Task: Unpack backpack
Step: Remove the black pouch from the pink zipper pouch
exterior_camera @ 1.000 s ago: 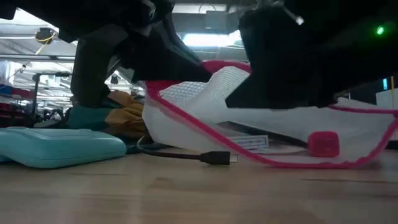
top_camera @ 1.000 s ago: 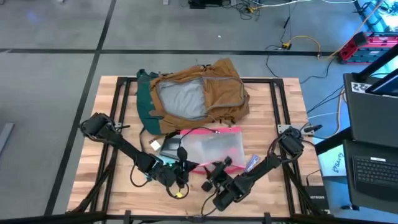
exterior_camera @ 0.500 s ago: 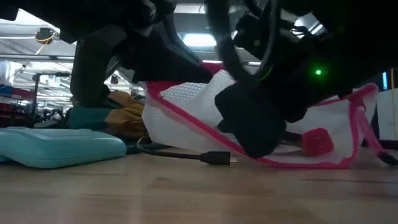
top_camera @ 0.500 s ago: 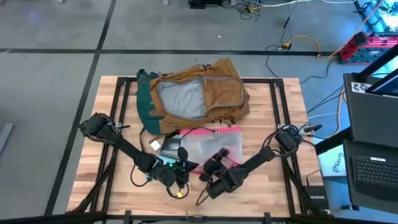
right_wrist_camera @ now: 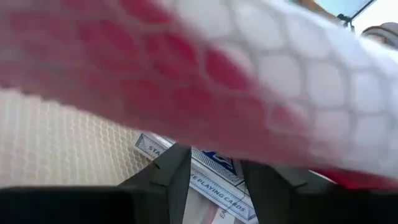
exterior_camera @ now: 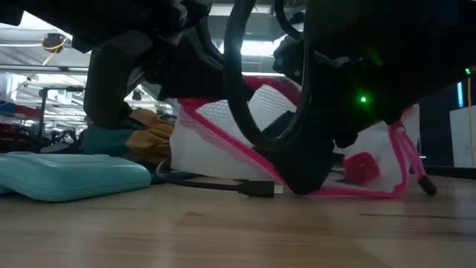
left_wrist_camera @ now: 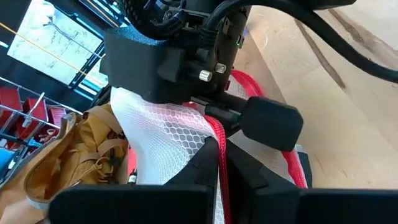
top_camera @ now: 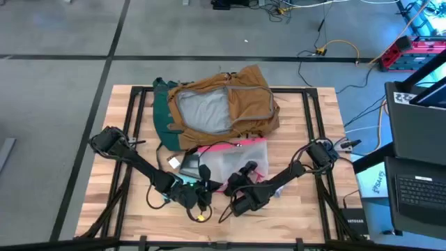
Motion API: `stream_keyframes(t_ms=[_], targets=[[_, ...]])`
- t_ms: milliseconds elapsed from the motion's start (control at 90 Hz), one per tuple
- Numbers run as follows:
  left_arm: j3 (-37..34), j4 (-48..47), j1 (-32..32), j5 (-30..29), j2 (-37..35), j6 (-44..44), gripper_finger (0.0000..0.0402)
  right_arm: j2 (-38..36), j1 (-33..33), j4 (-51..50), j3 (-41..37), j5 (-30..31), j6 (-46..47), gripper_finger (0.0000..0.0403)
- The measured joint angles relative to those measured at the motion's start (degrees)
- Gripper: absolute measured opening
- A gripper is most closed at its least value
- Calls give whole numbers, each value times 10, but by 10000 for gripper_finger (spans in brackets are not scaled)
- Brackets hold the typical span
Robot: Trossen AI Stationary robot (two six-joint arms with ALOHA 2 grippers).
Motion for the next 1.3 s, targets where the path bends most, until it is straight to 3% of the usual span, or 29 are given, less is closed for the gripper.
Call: stream_keyframes(t_ms=[222, 556, 656, 767, 844, 1033, 1300], targets=[[0, 0, 0, 19, 0, 0, 0, 0, -8, 1, 0, 6, -2, 127], [0, 1, 0, 33, 0, 4, 0, 0, -56, 7, 1, -34, -17, 123], [0, -1, 0, 33, 0, 4, 0, -1, -65, 6, 1, -49, -20, 93], [0, -3, 0, 36, 0, 5, 0, -1, -67, 6, 1, -59, -30, 24], [0, -4, -1, 35, 0, 6, 0, -2, -67, 7, 1, -61, -37, 10], [0, -14, -2, 14, 0, 4, 0, -2, -38, -6, 11, -68, -44, 1], [0, -16, -1, 6, 0, 1, 0, 0, 37, -48, 84, -94, -41, 0]])
